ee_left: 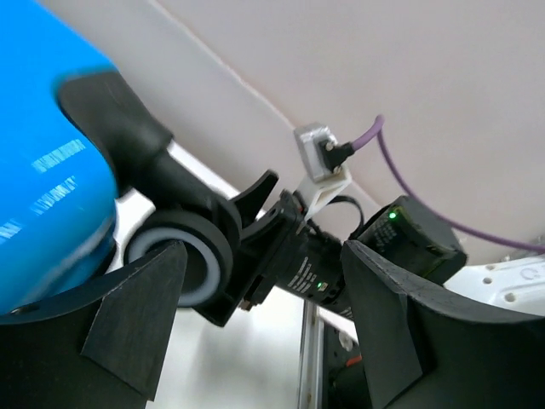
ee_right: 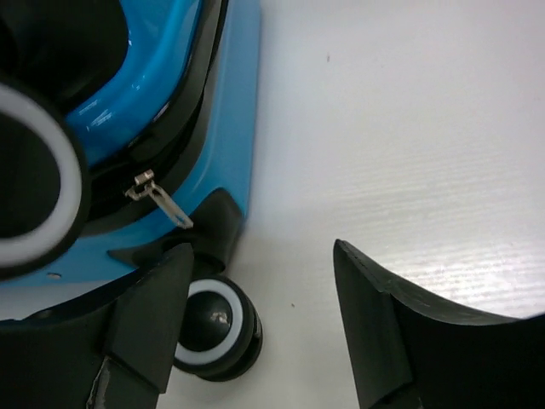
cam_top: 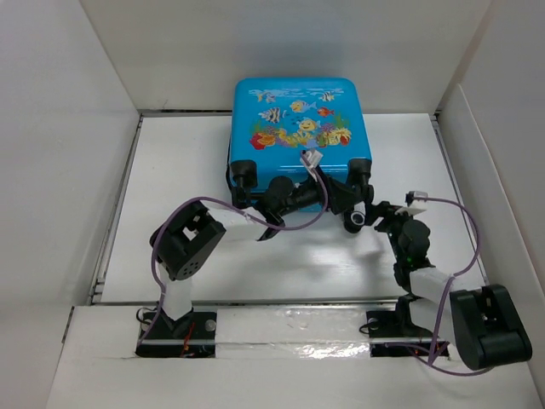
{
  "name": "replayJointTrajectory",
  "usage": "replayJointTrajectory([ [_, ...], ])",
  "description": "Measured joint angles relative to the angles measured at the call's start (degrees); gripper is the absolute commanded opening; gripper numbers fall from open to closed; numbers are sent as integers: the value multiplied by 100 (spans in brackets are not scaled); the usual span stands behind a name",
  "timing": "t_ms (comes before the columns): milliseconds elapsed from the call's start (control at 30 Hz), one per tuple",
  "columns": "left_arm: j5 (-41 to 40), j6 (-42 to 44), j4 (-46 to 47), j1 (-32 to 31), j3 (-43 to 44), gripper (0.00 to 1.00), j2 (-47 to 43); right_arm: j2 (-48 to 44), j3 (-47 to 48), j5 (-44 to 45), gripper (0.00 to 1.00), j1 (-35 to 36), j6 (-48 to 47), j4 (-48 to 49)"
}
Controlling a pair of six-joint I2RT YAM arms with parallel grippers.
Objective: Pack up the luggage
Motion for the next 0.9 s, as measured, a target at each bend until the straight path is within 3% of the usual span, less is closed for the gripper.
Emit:
replayJointTrajectory([
  [233, -37, -168, 247, 382, -181, 71, -332, 1379, 629, -1421, 77, -164, 39, 758],
  [367, -70, -133, 92, 422, -463, 71, -540, 2140, 623, -1799, 77, 138, 240, 1189],
  [700, -531, 356, -1012, 468, -1268, 72, -1447, 4074, 575, -1436, 70, 1095, 629, 3807],
  [900, -654, 682, -1613, 472, -1320, 73, -1912, 4168, 605, -1126, 70, 1263, 592, 3838],
])
